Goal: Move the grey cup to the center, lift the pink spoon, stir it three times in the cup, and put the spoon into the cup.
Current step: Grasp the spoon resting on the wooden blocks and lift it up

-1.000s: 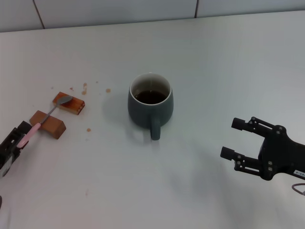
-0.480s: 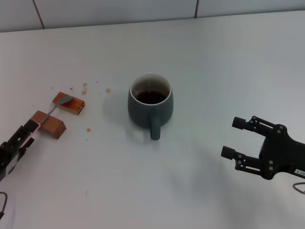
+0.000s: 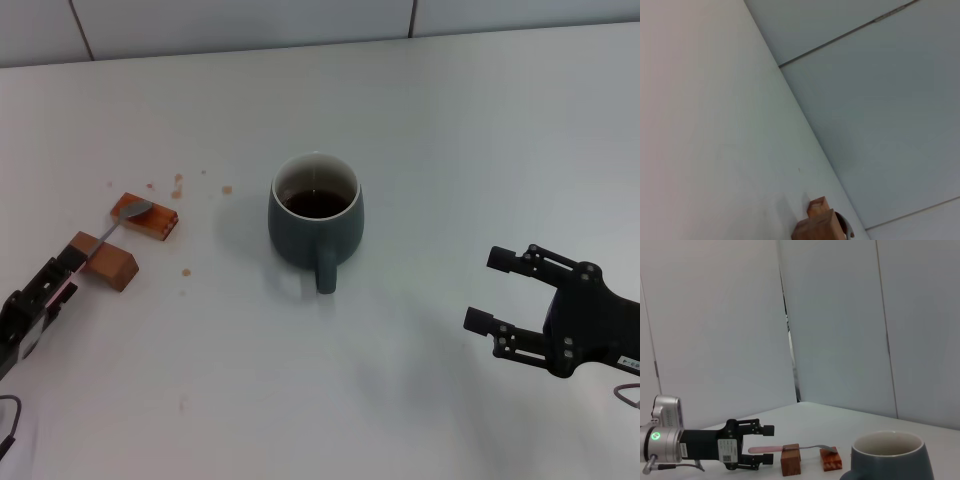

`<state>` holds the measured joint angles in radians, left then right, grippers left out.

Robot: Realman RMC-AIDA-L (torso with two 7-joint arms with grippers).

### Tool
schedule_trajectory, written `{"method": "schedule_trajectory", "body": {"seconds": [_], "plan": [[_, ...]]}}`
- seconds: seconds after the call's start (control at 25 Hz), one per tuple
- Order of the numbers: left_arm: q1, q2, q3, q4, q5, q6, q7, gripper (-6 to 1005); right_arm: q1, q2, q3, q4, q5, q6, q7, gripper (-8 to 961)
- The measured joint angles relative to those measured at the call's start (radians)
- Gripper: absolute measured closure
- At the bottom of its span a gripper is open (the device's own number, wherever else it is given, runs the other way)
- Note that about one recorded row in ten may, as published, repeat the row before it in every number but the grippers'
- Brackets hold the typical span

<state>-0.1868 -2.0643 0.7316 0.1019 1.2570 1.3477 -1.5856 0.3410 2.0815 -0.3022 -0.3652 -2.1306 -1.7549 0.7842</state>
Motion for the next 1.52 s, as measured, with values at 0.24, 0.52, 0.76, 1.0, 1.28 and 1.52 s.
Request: {"method": "schedule_trajectory", "body": {"seconds": [0.24,0.52,0.76,1.0,1.28,1.52], "plan": [[-0.010,-0.002,-0.002,-0.011,-0.001,-0.019,-0.006,232,0.002,0.000,0.000,-0.002,0.000,-0.001,0.003,167],[-0.015,-0.002,-0.003,-0.012,0.001,-0.027,-0.011,351,0.001,0.000,0.000,-0.006,0.000,-0.003,0.012,167],[-0.015,-0.002,-0.008,-0.011,0.000,-0.033,-0.021,361,0.001,0.000,0.000,-0.006,0.000,-0.003,0.012,167],[-0.016,-0.002,-0.004,-0.012,0.001,-0.035,-0.036,370,0.002,0.000,0.000,-0.006,0.000,-0.002,0.012,167],[-0.017,-0.002,-0.006,-0.011,0.001,-0.030,-0.047,484,0.004,0.000,0.000,-0.006,-0.002,-0.003,0.012,167],[-0.018,-0.001,-0.007,-0.011,0.000,-0.027,-0.050,546,0.005,0.000,0.000,-0.006,-0.002,-0.003,0.012,167]]}}
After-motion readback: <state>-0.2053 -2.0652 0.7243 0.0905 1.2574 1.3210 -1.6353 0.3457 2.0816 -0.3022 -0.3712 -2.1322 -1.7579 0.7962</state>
